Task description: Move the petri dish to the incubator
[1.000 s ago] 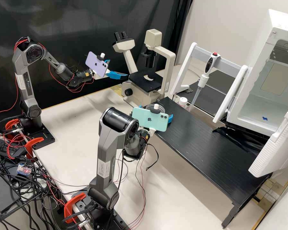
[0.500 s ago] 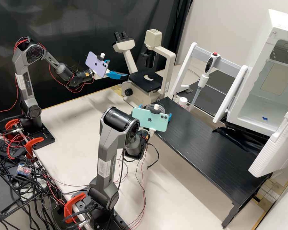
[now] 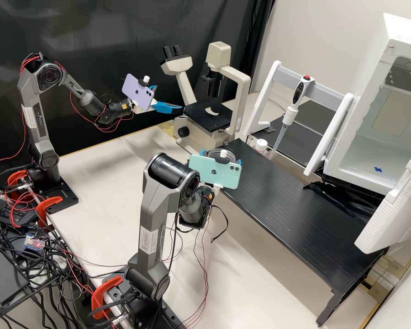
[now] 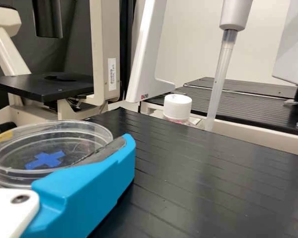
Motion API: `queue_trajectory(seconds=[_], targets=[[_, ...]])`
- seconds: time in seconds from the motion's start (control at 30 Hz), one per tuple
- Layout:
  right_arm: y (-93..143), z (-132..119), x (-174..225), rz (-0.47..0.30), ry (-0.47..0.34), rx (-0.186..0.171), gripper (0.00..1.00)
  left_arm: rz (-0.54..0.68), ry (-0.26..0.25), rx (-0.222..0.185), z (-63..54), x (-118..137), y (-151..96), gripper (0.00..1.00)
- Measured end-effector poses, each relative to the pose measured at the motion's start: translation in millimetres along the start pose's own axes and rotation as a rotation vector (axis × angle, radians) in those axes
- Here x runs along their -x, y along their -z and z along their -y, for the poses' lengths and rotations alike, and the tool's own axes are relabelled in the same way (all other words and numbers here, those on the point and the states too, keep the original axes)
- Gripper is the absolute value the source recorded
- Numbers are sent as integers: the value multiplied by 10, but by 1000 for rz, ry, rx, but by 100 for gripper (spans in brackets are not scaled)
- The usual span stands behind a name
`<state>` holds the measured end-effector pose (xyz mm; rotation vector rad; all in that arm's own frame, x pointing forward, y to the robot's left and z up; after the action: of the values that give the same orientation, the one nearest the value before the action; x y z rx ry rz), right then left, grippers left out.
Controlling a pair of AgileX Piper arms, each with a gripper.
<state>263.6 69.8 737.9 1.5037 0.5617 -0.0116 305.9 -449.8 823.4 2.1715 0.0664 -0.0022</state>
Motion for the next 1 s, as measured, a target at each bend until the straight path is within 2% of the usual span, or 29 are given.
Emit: queue_trajectory(seconds=[0.57,0.77,0.87,1.0], targets=[[2,-1,2,4,4,-4,0,0,0,0,0,0,0,100],[13,-93,39,-3,-14,16,0,0,0,0,0,0,0,100],[-58,-249,110,34,-45,43,0,0,0,0,0,0,0,100],[-165,-406,192,93,-93,22,0,0,0,0,0,0,0,100]])
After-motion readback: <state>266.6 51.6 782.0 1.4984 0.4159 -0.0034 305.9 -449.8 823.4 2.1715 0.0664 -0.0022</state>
